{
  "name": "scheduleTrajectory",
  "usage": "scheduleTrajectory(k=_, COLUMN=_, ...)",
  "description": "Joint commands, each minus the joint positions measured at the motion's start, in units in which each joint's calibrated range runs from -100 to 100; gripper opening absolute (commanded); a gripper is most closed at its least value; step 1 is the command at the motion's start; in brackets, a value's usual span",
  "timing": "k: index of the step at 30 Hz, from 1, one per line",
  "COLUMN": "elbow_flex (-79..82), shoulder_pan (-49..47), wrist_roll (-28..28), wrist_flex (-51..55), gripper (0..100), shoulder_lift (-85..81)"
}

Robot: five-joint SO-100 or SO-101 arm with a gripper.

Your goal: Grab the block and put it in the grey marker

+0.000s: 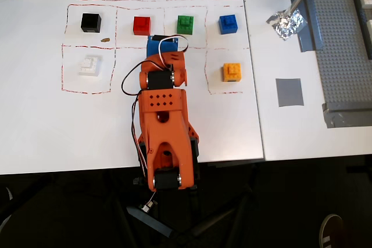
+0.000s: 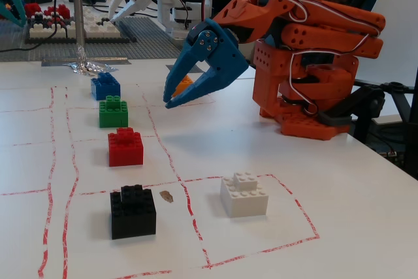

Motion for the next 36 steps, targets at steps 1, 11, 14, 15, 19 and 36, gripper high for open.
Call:
scheduleTrajectory(k=1, elbow_flex=0.9, shoulder_pan=-0.7, wrist_roll=1.1, wrist_flex=-0.3, gripper=0, shoulder_lift=-1.0)
scheduleTrajectory(k=11, elbow_flex=0.9, shoulder_pan=-1.1, wrist_roll=1.4, wrist_flex=-0.3, gripper=0, shoulder_lift=-1.0)
scheduleTrajectory(k=14, elbow_flex=0.9, shoulder_pan=-1.1, wrist_roll=1.3, wrist_flex=-0.3, gripper=0, shoulder_lift=-1.0)
scheduleTrajectory(k=15, elbow_flex=0.9, shoulder_pan=-1.1, wrist_roll=1.2, wrist_flex=-0.3, gripper=0, shoulder_lift=-1.0)
scheduleTrajectory(k=19, elbow_flex=0.9, shoulder_pan=-1.1, wrist_roll=1.1, wrist_flex=-0.3, gripper=0, shoulder_lift=-1.0)
scheduleTrajectory(k=36, elbow_flex=-4.2, shoulder_pan=-1.1, wrist_roll=0.5, wrist_flex=-0.3, gripper=0, shoulder_lift=5.9)
